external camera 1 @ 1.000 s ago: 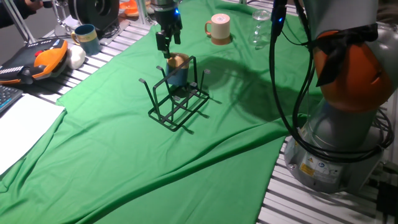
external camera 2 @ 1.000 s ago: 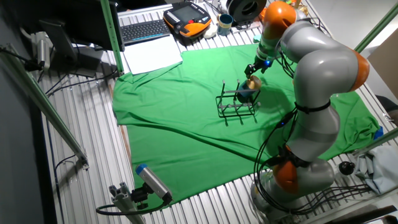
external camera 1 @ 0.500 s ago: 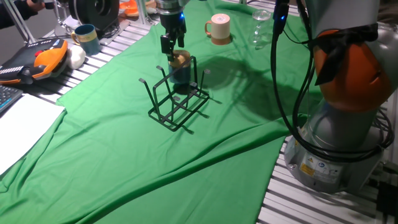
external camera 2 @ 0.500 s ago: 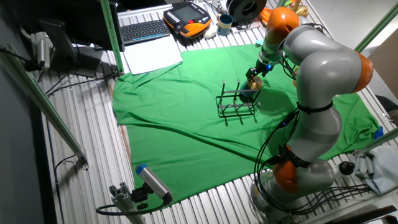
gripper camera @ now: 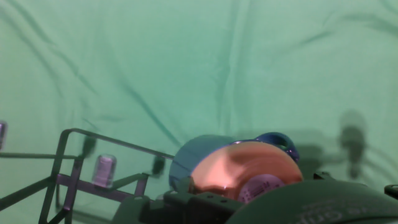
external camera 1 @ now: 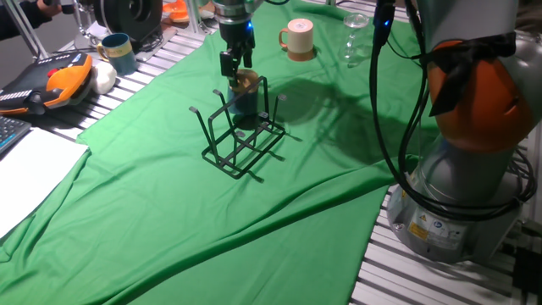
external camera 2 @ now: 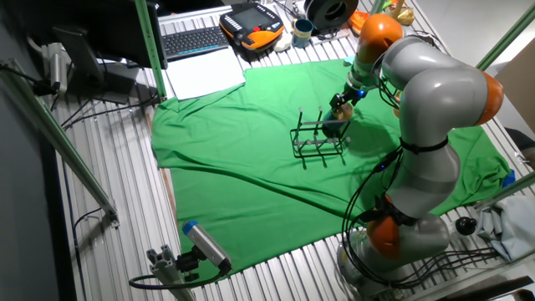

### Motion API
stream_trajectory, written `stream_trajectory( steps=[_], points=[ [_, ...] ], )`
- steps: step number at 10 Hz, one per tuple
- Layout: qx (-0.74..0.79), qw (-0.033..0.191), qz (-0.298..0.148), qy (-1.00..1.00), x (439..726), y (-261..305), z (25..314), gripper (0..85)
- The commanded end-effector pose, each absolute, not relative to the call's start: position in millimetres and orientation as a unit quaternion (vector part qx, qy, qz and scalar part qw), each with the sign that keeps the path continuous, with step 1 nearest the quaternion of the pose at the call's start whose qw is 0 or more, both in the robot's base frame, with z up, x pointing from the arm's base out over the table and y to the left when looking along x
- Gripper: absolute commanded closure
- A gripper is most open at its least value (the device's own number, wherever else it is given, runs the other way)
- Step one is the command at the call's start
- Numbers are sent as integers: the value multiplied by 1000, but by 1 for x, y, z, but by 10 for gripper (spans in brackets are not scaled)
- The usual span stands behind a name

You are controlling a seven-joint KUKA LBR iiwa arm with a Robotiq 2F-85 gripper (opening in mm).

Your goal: Take the cup off the cup rack

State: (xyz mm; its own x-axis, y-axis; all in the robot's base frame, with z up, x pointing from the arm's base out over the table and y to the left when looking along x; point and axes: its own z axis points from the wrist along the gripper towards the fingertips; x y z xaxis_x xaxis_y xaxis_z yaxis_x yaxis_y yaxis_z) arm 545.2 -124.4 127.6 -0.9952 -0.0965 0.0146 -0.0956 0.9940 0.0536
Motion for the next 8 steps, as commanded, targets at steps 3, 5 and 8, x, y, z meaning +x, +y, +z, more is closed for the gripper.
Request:
stream_trajectory(
  steps=[3, 5, 8],
  points=[
    [45, 6, -27, -999, 543, -123, 126, 0],
    [41, 2, -27, -999, 540, -120, 122, 0],
    [39, -4, -29, -999, 540, -118, 120, 0]
  ],
)
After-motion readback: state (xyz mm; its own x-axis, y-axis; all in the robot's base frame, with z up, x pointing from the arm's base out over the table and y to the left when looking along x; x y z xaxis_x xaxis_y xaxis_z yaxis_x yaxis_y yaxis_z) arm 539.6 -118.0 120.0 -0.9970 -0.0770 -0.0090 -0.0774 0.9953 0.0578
